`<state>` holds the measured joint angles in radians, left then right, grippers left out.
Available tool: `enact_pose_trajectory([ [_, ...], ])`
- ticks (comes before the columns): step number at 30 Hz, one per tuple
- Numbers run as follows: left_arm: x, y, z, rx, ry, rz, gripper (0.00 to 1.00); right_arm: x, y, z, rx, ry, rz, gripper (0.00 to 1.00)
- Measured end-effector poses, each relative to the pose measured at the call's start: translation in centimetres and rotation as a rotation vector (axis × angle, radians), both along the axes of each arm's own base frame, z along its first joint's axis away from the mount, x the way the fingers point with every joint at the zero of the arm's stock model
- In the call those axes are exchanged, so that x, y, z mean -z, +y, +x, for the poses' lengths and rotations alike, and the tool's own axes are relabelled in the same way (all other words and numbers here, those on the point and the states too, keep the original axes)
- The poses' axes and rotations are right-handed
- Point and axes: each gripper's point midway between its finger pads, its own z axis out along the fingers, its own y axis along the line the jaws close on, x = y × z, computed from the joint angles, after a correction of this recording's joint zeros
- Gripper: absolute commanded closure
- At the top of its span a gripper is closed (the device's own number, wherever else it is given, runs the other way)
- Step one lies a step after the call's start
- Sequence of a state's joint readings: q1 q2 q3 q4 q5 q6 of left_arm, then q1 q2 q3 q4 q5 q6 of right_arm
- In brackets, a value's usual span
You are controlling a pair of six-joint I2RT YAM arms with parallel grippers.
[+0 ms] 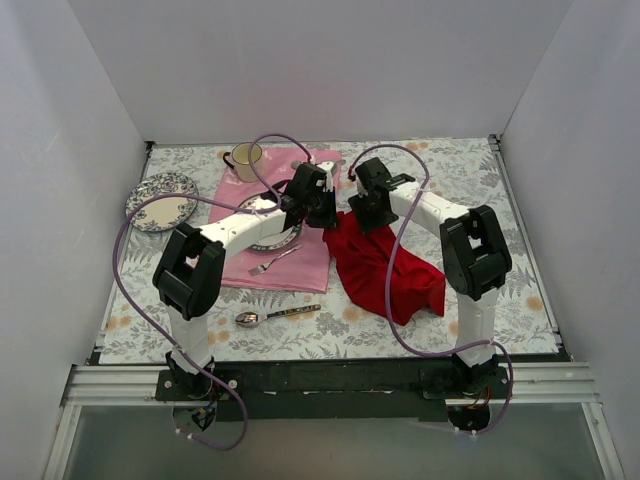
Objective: Fold the napkin, place the utensils inside, and roll it up
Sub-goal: Flatten the napkin out
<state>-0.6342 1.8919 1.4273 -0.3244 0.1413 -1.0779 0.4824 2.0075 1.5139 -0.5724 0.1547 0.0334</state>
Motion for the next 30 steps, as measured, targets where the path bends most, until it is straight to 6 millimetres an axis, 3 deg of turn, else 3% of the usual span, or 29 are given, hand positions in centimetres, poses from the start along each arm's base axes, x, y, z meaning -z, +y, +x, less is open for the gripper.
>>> enact_pose_trajectory([
  [3,0.1,0.3,0.1,-0.005,0.005,0.003,0.99,0.2,0.7,-0.5,-0.056,-0.016,-0.036,0.38],
  [8,-0.2,0.3,0.3,-0.005,0.005,-0.002,0.99,0.9,0.2,-1.0,-0.083,-0.011,-0.078,0.44],
  [12,-0.4,0.1,0.2,0.001,0.005,-0.01,0.99,0.9,0.0,-0.7,-0.077,-0.024,-0.095,0.77],
  [14,-0.4,0.1,0.2,0.003,0.007,-0.012,0.99,0.9,-0.2,-0.6,-0.07,-0.03,-0.105,0.83],
  [16,-0.5,0.1,0.1,0.006,0.009,-0.015,0.99,0.9,-0.3,-0.4,-0.059,-0.039,-0.107,0.98],
  [23,-0.7,-0.1,0.2,0.007,0.015,-0.028,0.99,0.7,-0.1,0.3,-0.032,-0.061,-0.082,0.99],
  [26,-1.1,0.0,0.5,0.002,0.01,-0.035,0.99,0.1,-1.2,0.6,0.027,-0.1,-0.105,0.99],
  [28,-1.6,0.1,0.8,-0.001,0.001,-0.037,1.0,-1.2,-2.5,0.7,0.069,-0.141,-0.133,0.99],
  [30,-2.7,0.2,1.3,-0.004,-0.021,-0.046,1.0,-4.3,-4.1,1.1,0.111,-0.218,-0.151,0.99],
])
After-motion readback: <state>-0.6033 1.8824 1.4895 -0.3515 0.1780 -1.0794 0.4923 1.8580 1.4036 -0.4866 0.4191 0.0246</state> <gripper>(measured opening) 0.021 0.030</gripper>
